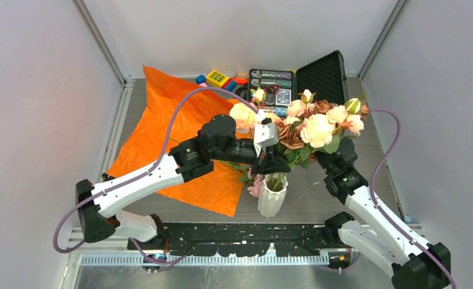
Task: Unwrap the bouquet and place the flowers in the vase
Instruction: Insert the fake flower into the vase.
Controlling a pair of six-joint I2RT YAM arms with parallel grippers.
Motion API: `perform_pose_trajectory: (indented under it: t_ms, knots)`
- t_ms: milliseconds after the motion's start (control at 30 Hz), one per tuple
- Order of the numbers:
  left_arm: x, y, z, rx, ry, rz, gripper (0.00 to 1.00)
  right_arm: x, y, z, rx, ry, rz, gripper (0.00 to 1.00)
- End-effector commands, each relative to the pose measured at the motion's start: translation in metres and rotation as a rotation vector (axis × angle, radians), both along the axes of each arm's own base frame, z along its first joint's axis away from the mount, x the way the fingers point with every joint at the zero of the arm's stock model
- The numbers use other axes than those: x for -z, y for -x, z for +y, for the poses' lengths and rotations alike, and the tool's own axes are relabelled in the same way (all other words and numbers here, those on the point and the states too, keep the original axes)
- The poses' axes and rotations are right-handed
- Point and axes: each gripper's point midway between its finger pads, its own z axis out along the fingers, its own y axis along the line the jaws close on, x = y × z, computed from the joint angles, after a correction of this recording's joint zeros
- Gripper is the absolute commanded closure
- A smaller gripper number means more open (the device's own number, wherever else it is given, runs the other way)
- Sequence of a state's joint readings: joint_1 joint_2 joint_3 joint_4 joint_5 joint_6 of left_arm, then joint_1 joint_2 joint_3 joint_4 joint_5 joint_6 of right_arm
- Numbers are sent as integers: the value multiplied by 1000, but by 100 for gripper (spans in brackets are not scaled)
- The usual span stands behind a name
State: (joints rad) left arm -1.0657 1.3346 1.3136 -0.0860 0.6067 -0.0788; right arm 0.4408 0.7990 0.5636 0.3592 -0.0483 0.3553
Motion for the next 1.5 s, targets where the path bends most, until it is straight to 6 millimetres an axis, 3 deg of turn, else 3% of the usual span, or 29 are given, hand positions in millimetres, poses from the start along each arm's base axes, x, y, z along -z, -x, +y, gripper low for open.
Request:
perform_pose_trajectory:
  t_ms: [0, 400, 567, 967, 1467]
  knots:
    - [-24, 7, 10, 9, 89, -29, 100, -18, 0, 0, -5, -32, -55, 33]
    - [8, 8, 14, -16, 26, 45, 94, -20, 2, 1, -11, -31, -56, 33]
    - [13, 9, 17, -22, 19, 57, 75, -16, 1, 1, -11, -31, -48, 33]
    - [22, 15, 30, -37, 5, 75, 44, -16, 2, 1, -13, -35, -47, 32]
    - [29, 28, 65, -28, -139, 43, 22, -15, 2, 2, -16, -35, -43, 32]
